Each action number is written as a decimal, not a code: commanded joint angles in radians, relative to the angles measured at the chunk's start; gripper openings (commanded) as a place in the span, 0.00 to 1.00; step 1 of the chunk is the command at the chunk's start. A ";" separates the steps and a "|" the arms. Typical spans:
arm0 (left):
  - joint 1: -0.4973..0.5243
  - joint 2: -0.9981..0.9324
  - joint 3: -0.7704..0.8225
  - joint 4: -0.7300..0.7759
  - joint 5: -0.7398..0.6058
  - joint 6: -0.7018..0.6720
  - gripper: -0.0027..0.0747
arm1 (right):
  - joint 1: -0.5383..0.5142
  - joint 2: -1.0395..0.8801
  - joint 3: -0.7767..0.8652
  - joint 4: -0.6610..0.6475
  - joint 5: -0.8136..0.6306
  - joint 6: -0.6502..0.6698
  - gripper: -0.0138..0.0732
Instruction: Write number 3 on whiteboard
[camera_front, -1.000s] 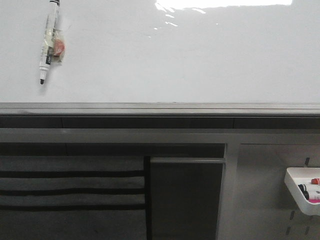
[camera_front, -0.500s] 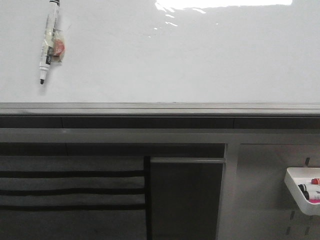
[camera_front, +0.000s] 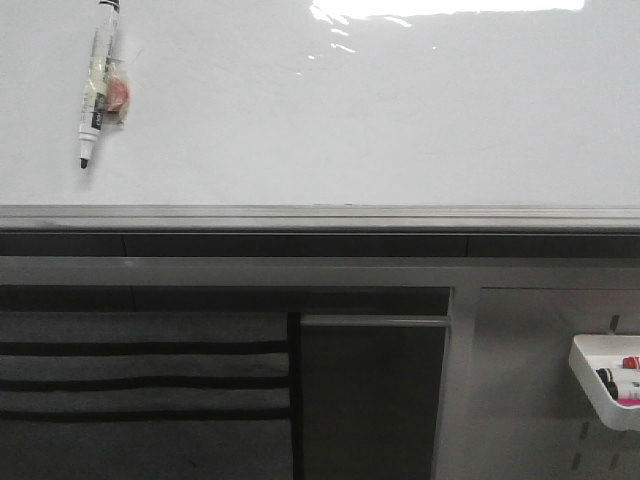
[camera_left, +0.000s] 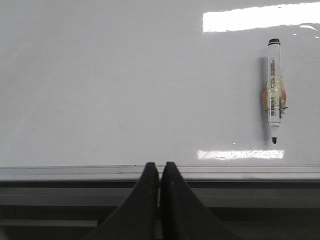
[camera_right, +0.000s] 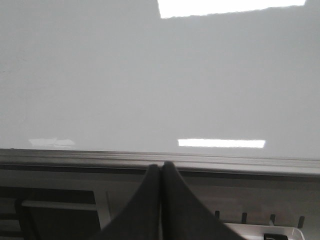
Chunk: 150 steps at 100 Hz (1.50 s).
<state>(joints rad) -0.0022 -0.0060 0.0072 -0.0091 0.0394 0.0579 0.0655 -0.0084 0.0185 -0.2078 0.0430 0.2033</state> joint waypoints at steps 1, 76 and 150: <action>-0.007 -0.030 0.002 -0.007 -0.080 -0.001 0.01 | -0.007 -0.021 0.020 -0.015 -0.077 -0.012 0.07; -0.007 0.217 -0.602 -0.045 0.405 0.101 0.01 | -0.007 0.260 -0.490 0.070 0.311 -0.118 0.07; -0.007 0.303 -0.616 -0.072 0.347 0.101 0.01 | -0.007 0.339 -0.524 0.082 0.335 -0.118 0.07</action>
<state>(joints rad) -0.0022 0.2785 -0.5745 -0.0665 0.4794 0.1593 0.0655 0.3126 -0.4777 -0.1276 0.4443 0.0949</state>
